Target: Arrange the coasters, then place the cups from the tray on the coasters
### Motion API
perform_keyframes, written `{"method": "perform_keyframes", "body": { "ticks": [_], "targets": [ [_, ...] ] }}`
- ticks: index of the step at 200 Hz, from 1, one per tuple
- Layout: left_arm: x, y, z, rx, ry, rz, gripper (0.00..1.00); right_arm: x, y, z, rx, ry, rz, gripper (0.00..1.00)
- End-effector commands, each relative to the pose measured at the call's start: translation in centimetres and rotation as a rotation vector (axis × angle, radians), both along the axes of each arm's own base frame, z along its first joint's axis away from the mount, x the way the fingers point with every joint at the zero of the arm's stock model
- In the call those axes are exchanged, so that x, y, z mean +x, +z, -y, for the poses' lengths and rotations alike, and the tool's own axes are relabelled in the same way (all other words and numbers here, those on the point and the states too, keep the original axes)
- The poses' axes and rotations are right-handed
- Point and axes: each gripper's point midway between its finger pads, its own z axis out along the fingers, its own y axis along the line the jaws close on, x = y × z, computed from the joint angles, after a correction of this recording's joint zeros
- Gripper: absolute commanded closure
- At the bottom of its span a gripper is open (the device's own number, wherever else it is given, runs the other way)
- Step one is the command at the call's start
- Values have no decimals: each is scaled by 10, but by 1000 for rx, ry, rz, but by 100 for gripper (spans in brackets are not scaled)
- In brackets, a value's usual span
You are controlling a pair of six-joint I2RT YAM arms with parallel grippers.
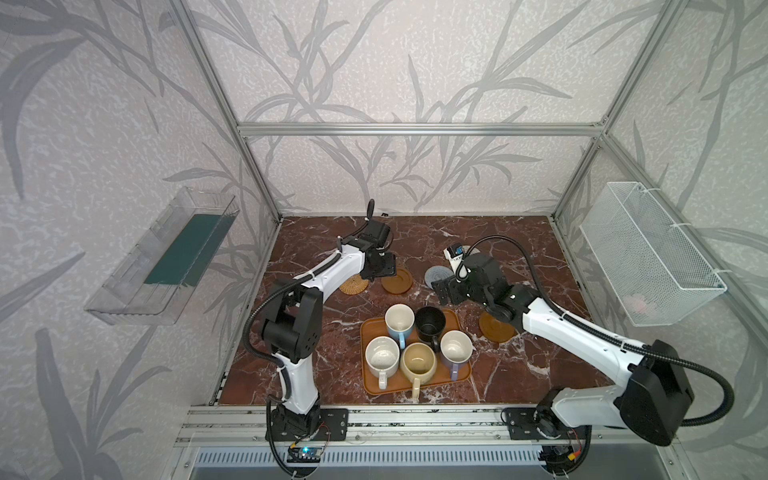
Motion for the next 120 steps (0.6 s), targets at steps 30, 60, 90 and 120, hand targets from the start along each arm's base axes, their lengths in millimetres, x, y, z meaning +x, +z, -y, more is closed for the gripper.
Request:
{"method": "perform_keyframes", "body": {
  "ticks": [30,60,90,120],
  "targets": [
    [3,-35,-3,90,-22,-80,40,4,2,-5,0,-4,-18,1],
    [8,-43,-3,102,-17,-89,42,4,-6,-4,3,-10,-29,1],
    [12,-51,-5,130,-10,-102,45,3,-11,-3,-1,-9,-42,1],
    [14,-59,-9,164,-7,-110,48,2,-13,2,-3,-20,-39,1]
  ]
}}
